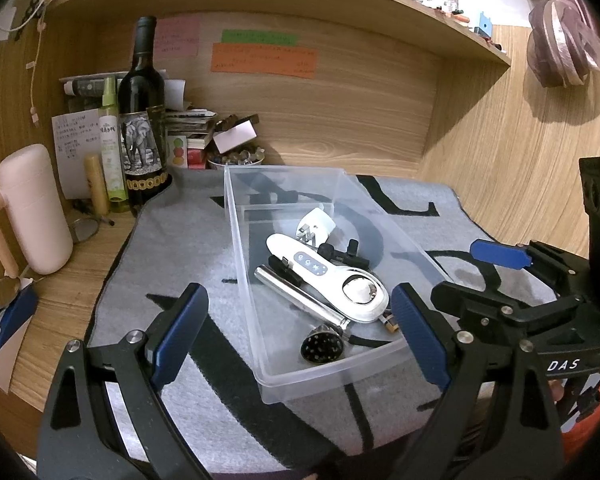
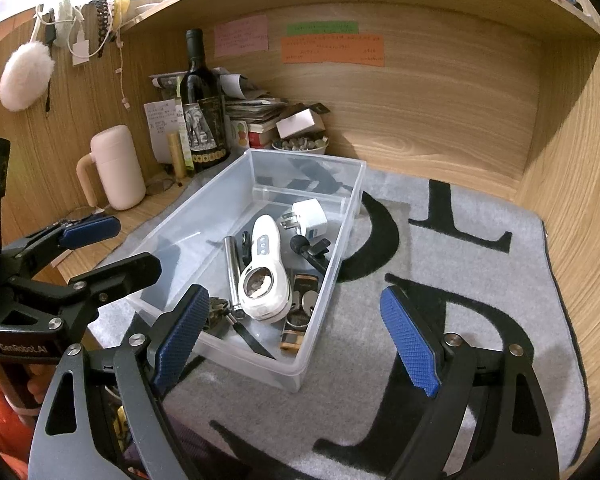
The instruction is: Organize rigid objects
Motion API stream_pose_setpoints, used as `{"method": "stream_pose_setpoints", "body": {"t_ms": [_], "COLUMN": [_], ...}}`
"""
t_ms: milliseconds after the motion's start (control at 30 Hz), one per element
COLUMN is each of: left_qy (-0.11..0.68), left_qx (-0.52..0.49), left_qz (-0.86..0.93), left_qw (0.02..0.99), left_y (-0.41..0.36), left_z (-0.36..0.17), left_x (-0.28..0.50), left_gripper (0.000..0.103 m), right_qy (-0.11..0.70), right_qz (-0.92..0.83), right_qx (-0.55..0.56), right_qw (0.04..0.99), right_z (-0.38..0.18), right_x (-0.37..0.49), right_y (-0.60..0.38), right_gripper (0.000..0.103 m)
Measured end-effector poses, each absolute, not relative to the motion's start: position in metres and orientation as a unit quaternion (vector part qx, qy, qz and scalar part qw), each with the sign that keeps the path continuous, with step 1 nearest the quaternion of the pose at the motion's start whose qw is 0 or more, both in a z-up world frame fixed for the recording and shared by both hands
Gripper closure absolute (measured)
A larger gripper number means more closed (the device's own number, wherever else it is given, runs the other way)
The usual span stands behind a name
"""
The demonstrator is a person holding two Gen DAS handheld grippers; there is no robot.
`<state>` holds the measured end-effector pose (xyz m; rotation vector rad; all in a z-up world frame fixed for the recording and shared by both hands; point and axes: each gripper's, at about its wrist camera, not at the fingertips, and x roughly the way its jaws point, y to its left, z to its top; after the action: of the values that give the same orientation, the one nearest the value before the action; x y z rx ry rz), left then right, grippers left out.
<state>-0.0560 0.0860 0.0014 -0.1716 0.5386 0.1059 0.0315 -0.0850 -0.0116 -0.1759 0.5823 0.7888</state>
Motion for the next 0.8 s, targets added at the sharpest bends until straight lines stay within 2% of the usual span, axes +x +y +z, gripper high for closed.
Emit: {"method": "stream_pose_setpoints", "body": {"t_ms": [200, 267, 800], "left_qy": [0.265, 0.265, 0.268], "left_qx": [-0.087, -0.084, -0.083], "left_qz": [0.047, 0.049, 0.042], "left_qw": [0.959, 0.959, 0.959], "left_y": [0.0849, 0.0846, 0.0822], "left_z": [0.0007, 0.0006, 0.001], "left_x": [-0.056, -0.0559, -0.0535], "left_gripper": [0.009, 0.006, 0.005], "right_qy": [0.279, 0.28, 0.282], "right_qz": [0.377, 0.378, 0.378], "right_qx": [-0.081, -0.08, -0.079], "right_qw": [0.879, 0.879, 0.878], "right_z": [-0.0126, -0.0129, -0.0125], "right_x": [0.0327, 0.0343, 0.0355], "right_y": [-0.0872, -0.0883, -0.0875], "right_gripper": [0.017, 0.017, 0.017]}}
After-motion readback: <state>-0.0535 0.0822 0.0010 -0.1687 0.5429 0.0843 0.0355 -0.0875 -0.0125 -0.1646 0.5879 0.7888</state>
